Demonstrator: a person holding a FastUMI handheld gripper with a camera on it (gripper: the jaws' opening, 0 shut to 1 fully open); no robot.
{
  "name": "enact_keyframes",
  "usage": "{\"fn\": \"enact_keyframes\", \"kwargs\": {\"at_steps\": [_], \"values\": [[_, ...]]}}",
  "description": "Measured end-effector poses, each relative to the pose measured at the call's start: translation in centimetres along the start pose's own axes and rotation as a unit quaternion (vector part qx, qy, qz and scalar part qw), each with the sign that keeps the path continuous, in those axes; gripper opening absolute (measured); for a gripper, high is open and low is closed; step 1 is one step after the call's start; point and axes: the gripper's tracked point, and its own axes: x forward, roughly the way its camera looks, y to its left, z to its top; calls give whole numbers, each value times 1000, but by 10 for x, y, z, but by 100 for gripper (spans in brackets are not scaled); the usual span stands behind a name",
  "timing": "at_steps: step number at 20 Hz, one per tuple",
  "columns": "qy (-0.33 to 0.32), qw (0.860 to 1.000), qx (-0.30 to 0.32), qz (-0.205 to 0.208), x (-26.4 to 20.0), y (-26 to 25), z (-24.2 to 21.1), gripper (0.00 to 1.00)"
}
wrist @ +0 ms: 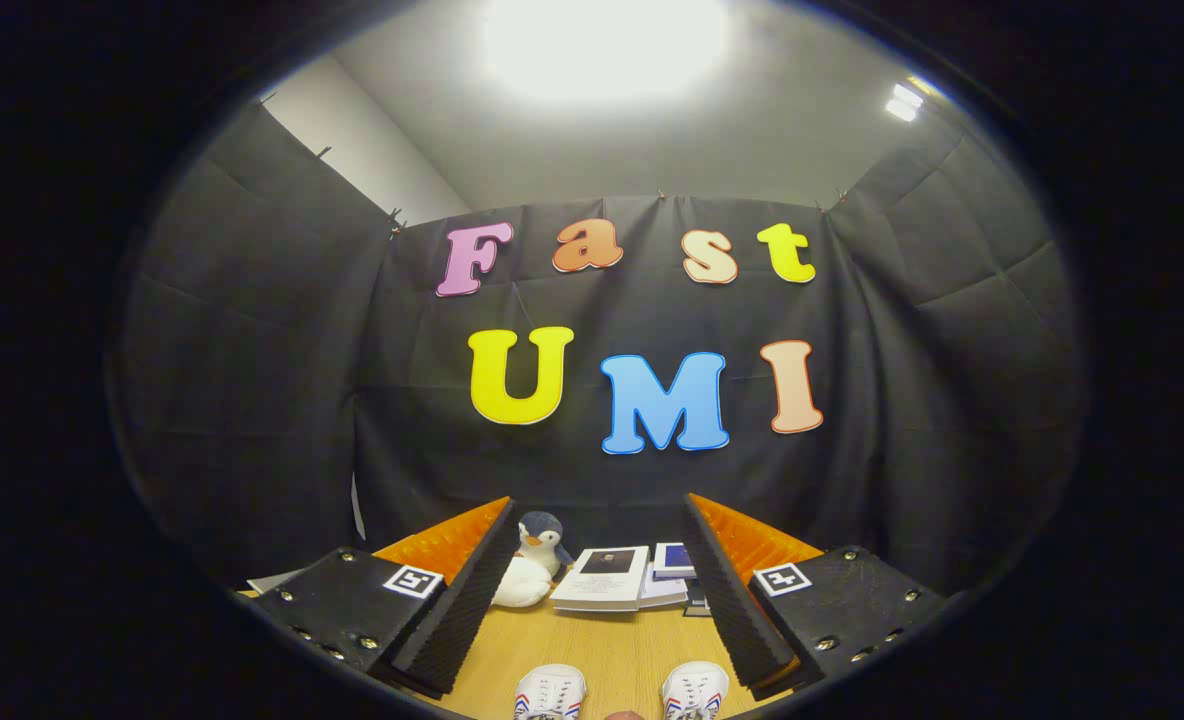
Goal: Open the storage box then place both shoes into the box .Put the left shoe in first, then the right shoe, with the right side of both shoes facing outward in a uniform manner.
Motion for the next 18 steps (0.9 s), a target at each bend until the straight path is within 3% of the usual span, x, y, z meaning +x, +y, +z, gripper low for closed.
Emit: {"fn": "enact_keyframes", "kwargs": {"at_steps": [6,11,18], "values": [[8,1000,2,3,-2,6,-6,97],[36,998,40,15,1,18,-22,97],[104,983,123,86,-2,64,-63,98]]}}
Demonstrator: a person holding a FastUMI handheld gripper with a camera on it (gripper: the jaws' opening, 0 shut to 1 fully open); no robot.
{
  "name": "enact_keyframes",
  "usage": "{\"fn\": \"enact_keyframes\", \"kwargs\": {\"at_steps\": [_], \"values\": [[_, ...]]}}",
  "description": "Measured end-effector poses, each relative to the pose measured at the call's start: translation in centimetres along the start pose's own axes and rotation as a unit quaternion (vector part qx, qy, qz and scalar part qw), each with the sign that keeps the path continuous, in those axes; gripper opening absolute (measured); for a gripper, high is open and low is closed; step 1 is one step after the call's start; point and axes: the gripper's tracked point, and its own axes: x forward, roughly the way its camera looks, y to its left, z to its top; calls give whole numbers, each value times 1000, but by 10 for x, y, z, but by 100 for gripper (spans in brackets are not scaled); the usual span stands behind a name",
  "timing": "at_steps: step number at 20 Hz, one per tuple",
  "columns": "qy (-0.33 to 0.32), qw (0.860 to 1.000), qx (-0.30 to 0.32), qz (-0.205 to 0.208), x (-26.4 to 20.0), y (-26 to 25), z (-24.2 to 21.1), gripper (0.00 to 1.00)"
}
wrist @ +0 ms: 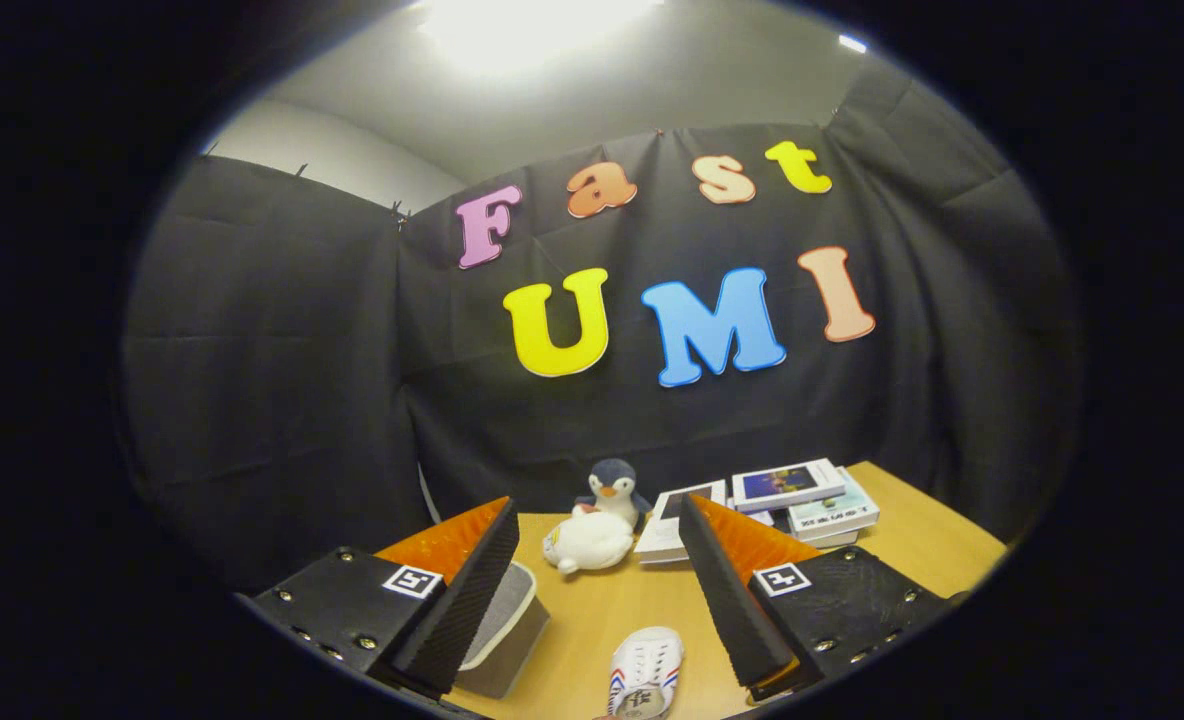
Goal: Open the storage box then place both shoes into the box .Put the left shoe in first, then the right shoe, with the right side of both shoes facing outward in a uniform manner.
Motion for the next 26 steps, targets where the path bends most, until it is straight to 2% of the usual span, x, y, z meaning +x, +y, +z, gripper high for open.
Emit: {"fn": "enact_keyframes", "kwargs": {"at_steps": [4,7,11,16,21,26], "values": [[54,994,79,47,8,20,-32,98],[95,979,160,79,11,32,-54,99],[147,959,219,99,16,45,-87,97],[197,918,320,125,23,61,-123,97],[239,866,416,139,31,71,-155,97],[274,824,475,142,36,80,-187,97]]}}
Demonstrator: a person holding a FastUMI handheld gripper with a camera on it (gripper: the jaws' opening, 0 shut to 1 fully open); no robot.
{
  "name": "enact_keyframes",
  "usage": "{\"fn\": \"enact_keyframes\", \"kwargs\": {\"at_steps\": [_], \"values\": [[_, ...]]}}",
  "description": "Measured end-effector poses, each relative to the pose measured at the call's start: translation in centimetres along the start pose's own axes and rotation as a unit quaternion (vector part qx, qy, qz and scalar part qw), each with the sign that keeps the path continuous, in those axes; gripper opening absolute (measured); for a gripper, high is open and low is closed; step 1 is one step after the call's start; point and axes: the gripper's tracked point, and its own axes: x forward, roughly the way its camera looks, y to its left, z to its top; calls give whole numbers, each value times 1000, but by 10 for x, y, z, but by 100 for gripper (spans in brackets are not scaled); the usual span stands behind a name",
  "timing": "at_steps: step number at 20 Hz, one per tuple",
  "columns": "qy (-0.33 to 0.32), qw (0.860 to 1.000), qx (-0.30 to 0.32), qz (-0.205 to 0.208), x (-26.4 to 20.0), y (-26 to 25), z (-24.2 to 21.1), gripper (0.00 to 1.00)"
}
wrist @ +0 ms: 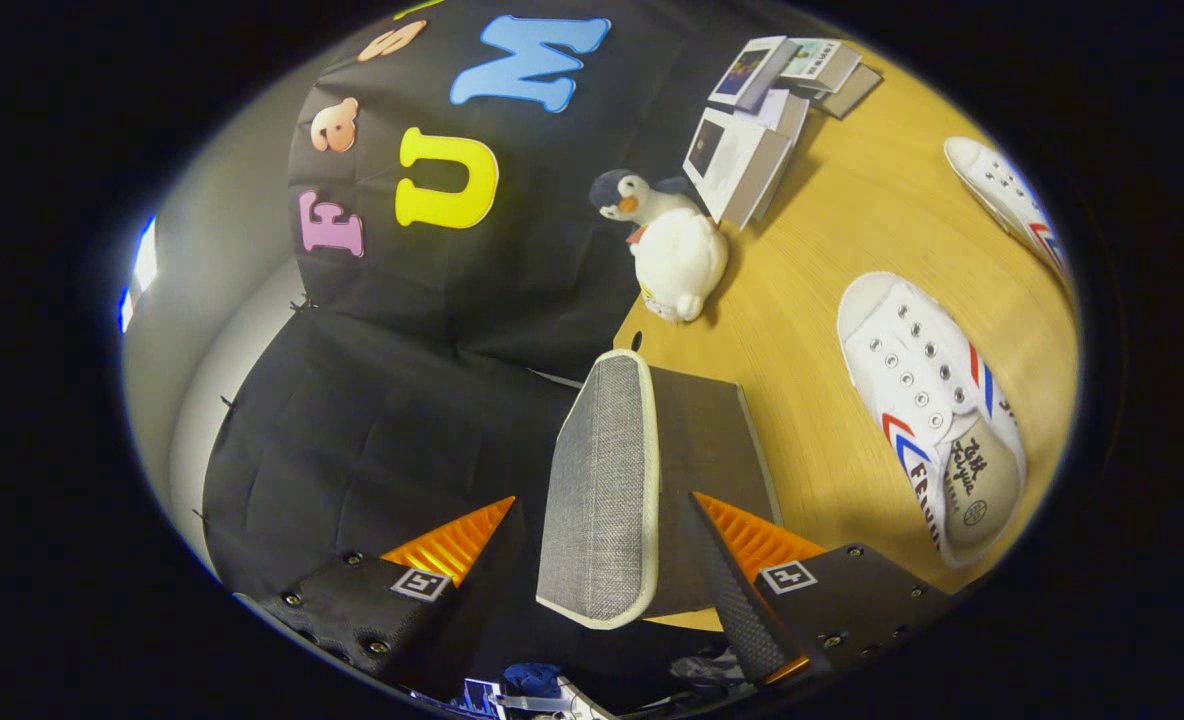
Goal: Open the storage box then place both shoes into the box .Put the left shoe in first, then the right shoe, with the right side of both shoes facing outward in a uniform manner.
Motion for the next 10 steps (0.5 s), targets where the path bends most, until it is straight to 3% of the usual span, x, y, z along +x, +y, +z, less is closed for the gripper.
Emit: {"fn": "enact_keyframes", "kwargs": {"at_steps": [5,10], "values": [[28,998,62,19,15,-4,-16,95],[44,997,63,15,31,-4,-28,91]]}}
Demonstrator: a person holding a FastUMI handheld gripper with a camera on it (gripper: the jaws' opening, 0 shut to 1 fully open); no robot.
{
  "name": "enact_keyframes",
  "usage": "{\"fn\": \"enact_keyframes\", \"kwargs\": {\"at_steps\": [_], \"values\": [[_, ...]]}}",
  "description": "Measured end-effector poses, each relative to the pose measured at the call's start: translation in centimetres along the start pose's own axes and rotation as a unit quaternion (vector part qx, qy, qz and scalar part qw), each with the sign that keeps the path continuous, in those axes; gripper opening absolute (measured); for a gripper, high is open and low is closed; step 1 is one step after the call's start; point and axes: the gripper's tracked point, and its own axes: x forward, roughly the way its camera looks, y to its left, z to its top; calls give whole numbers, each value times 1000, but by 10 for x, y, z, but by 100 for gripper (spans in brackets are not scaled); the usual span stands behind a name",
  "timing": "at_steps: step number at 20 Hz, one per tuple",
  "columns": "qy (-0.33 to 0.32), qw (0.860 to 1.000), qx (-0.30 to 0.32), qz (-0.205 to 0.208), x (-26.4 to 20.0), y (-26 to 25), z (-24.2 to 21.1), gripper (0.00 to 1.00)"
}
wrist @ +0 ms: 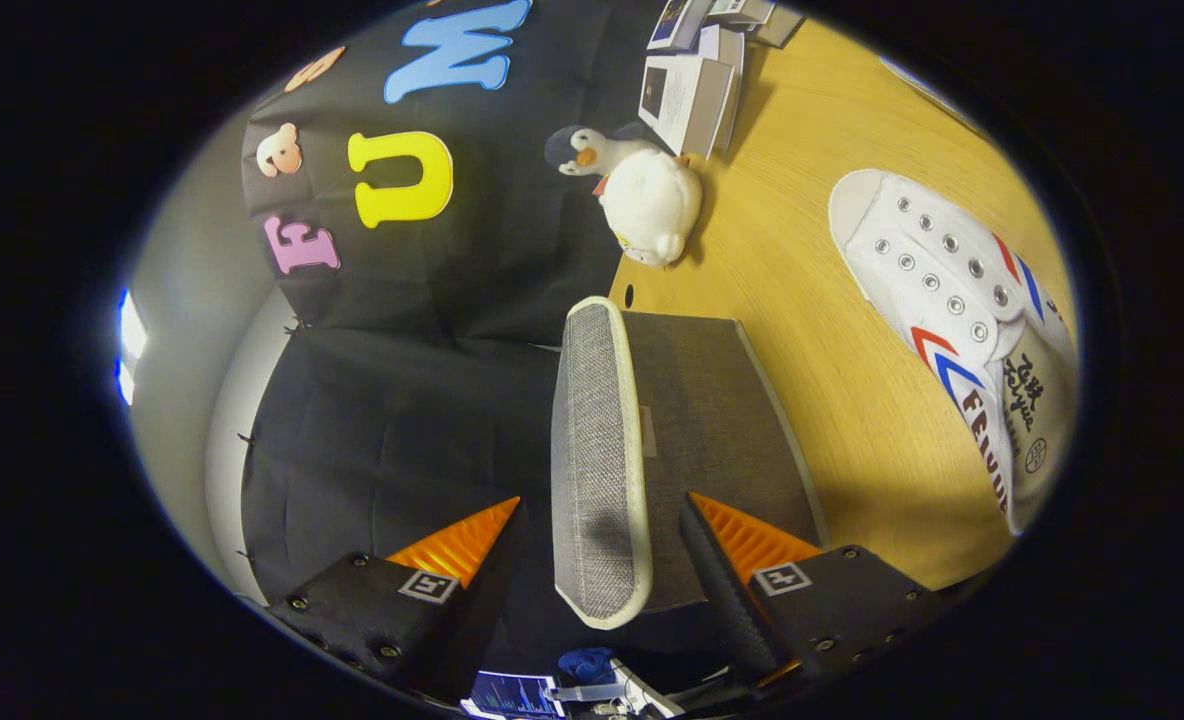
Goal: Open the storage box then place both shoes into the box .Put the left shoe in first, then the right shoe, with the right side of both shoes facing outward in a uniform manner.
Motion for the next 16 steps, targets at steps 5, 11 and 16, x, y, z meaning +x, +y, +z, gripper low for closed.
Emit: {"fn": "enact_keyframes", "kwargs": {"at_steps": [5,11,16], "values": [[35,999,-5,7,-3,3,-8,74],[19,1000,-2,0,-4,3,-4,14],[24,999,-32,-5,-9,26,-5,0]]}}
